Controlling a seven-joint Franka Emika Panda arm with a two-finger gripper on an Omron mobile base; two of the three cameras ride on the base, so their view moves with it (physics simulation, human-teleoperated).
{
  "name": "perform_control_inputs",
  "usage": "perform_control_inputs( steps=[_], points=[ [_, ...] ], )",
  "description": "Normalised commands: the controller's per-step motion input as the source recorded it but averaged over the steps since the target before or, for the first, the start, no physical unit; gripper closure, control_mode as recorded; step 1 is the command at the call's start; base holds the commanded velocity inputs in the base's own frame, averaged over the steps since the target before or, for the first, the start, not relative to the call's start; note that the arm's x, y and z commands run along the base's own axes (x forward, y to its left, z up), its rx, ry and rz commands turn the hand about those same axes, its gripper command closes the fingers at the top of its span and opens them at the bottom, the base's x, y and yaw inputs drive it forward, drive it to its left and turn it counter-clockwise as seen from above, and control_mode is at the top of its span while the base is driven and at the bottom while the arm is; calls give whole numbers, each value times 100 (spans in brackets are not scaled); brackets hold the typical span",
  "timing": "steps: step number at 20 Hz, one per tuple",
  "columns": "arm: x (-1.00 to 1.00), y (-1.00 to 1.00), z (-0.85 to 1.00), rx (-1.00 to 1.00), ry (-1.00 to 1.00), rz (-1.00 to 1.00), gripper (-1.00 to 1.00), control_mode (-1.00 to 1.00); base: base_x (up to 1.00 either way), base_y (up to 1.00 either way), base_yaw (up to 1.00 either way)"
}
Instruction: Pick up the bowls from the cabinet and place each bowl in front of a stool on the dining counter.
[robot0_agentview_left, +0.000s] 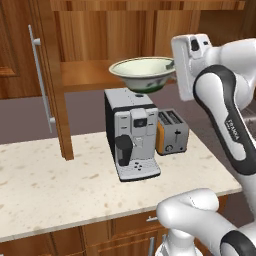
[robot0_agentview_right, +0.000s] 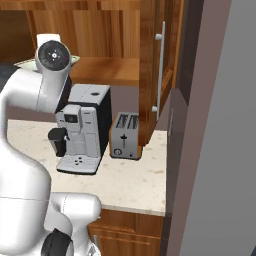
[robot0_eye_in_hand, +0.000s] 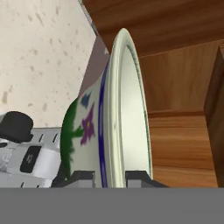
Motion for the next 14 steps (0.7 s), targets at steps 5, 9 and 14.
perform_control_inputs(
  steps=[5,9,14],
  points=[
    [-97,-29,0,5,0,3,100,-100,0,0,0],
    [-100,-29,0,6,-1,13,100,-100,0,0,0],
    [-76,-33,0,2,-2,21,100,-100,0,0,0]
  ],
)
